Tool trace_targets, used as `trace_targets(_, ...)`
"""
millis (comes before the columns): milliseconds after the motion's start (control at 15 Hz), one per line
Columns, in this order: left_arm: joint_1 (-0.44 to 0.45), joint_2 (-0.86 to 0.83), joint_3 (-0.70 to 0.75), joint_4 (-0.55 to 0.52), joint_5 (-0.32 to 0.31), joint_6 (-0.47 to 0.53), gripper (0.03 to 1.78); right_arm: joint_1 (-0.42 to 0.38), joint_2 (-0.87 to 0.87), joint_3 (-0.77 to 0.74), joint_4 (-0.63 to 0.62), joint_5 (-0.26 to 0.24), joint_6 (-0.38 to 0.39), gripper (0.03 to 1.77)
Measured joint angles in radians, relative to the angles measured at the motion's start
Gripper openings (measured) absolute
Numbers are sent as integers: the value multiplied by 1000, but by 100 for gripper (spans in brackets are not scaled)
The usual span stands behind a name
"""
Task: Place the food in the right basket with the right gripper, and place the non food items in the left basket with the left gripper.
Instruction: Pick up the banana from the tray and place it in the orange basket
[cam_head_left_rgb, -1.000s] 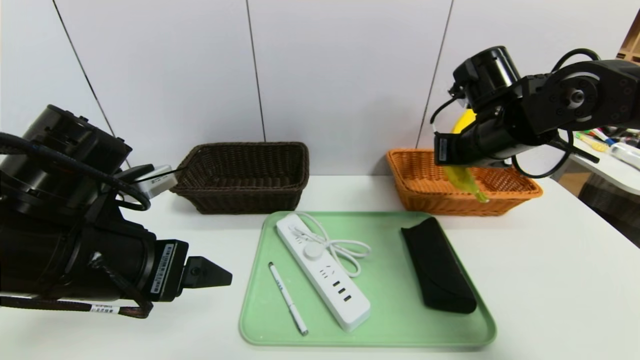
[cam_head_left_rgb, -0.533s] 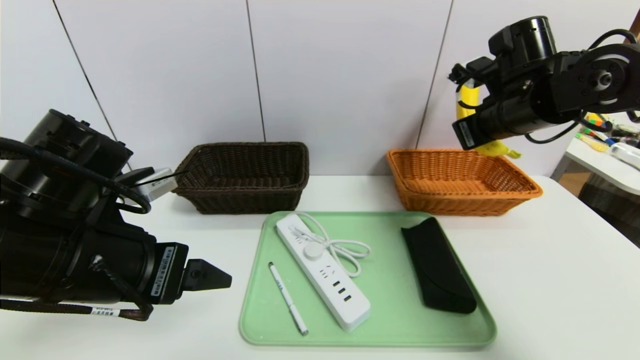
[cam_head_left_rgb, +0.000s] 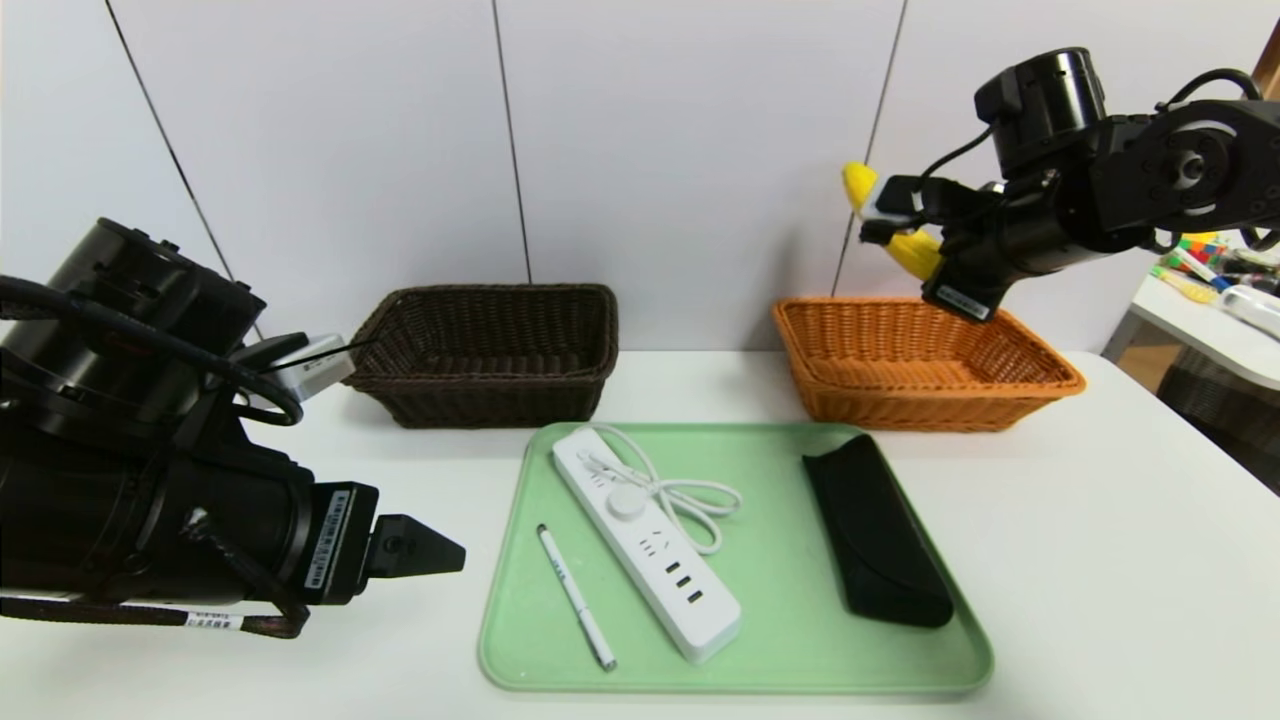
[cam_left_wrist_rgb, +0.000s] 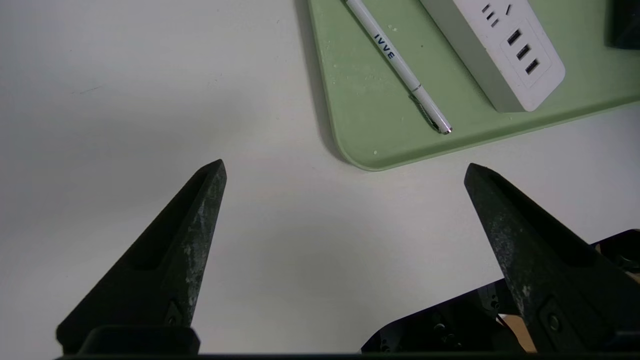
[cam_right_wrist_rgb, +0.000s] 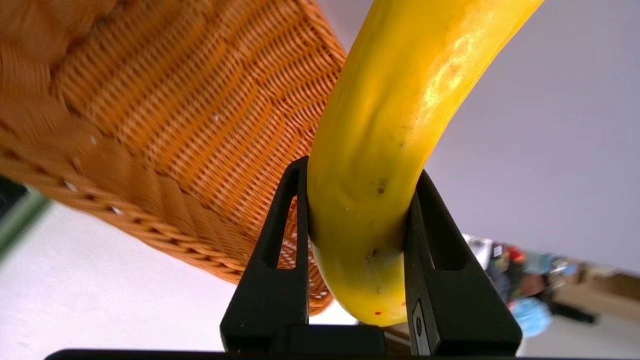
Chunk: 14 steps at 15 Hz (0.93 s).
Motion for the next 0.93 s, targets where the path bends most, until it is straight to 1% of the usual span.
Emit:
trace_targets(133, 0, 0, 3, -1, 1, -1, 169, 0, 7, 5, 5, 0, -163, 51)
trace_targets(200, 0, 1, 9, -9, 1, -1, 169, 0, 11, 8, 5, 0, -231, 51)
trace_targets(267, 0, 1, 17, -23, 0, -1, 169, -2, 17, 10, 7, 0, -290, 51)
trace_targets(333, 1, 0, 26, -32, 0, -2, 169, -10, 24, 12, 8, 1, -331, 51)
trace_targets(400, 2, 0, 33, -36, 1, -3, 169, -19, 32, 16, 9, 1, -348, 51)
trace_targets(600, 4, 0, 41, -37, 1, -3, 169, -38, 52, 51, 8, 2, -349, 51)
trace_targets(933, 4, 0, 45, -39, 0, -3, 169, -56, 92, 63, 5, 15, -343, 51)
